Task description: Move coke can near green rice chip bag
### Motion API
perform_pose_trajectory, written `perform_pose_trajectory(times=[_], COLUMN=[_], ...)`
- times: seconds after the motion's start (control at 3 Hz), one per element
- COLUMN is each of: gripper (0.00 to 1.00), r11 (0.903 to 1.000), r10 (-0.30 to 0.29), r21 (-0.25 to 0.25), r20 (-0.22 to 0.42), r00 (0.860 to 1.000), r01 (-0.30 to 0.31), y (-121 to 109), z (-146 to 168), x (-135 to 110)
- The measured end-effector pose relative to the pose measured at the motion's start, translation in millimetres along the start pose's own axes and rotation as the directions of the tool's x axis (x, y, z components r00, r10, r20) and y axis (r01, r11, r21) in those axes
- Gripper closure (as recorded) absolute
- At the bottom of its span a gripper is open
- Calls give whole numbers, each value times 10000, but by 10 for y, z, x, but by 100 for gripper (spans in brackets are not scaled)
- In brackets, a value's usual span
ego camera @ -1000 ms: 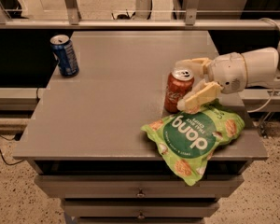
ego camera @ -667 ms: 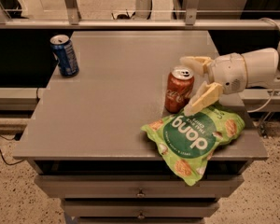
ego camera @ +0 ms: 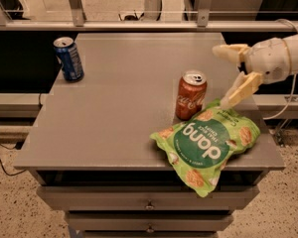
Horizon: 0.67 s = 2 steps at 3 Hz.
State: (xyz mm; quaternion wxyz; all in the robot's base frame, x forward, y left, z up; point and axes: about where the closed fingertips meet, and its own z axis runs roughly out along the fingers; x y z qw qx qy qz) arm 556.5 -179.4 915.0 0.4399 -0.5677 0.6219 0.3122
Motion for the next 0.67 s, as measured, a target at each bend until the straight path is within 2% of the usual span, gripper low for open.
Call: perform_pose_trajectory(times=[0.33,0.67], gripper=[0,0], r11=[9917,9847], r10=[-288,-556], r21=[1241,1629], r20=[-427,-399], r00=[9987,9977], r01=[339,614], y=[-353,-428], z=[-531,-684], x=[-136,-262])
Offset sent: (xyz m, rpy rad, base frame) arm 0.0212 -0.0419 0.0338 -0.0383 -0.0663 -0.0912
